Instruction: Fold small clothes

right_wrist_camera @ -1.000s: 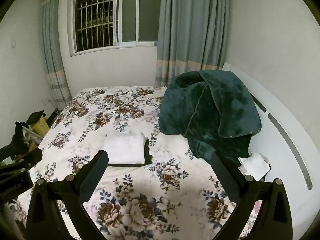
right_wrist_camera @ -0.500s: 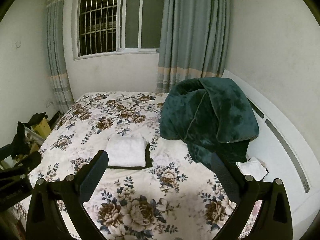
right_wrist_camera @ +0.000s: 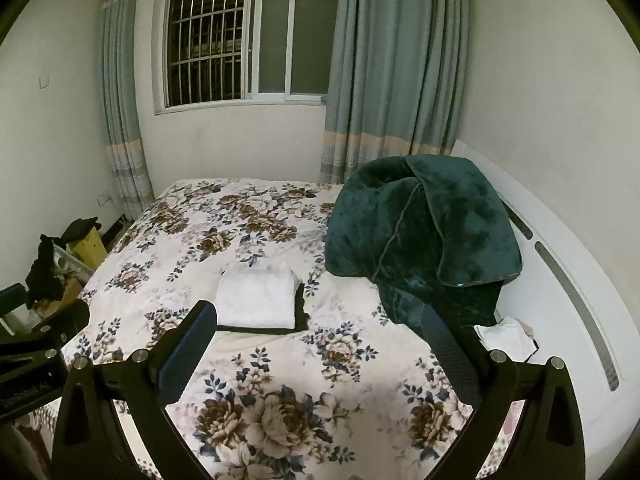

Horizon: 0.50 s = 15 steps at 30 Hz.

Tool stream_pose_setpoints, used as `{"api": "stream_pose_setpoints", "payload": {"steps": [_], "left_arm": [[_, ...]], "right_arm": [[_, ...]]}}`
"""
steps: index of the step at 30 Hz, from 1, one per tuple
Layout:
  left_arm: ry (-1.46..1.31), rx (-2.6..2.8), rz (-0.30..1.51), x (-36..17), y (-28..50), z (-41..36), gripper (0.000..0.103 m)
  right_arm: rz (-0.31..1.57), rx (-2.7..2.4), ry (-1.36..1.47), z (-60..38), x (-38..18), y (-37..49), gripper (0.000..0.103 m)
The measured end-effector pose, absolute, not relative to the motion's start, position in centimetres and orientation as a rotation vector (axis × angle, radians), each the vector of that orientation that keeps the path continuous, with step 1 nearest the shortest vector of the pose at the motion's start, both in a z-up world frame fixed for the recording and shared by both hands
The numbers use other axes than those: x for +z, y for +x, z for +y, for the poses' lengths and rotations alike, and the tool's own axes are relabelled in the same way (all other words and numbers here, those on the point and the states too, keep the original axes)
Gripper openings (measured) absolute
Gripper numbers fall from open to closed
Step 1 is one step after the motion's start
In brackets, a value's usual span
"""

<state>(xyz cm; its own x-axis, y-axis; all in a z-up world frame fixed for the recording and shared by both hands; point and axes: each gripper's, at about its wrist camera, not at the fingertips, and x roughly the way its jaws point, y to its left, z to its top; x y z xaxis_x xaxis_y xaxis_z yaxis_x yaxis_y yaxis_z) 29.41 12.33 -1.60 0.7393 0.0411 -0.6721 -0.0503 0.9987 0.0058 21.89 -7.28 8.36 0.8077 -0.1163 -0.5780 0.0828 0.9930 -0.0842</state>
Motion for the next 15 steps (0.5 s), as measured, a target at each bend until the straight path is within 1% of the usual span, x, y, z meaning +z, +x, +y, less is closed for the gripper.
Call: {"api": "stream_pose_setpoints", "payload": {"steps": [15], "left_arm": [[-0.006,0.067,0.72,-1.4,29.3,12.3,0.1]], "right_arm": [[0.614,-0.1,-0.059,-6.3,8.7,21.6,0.103]]}}
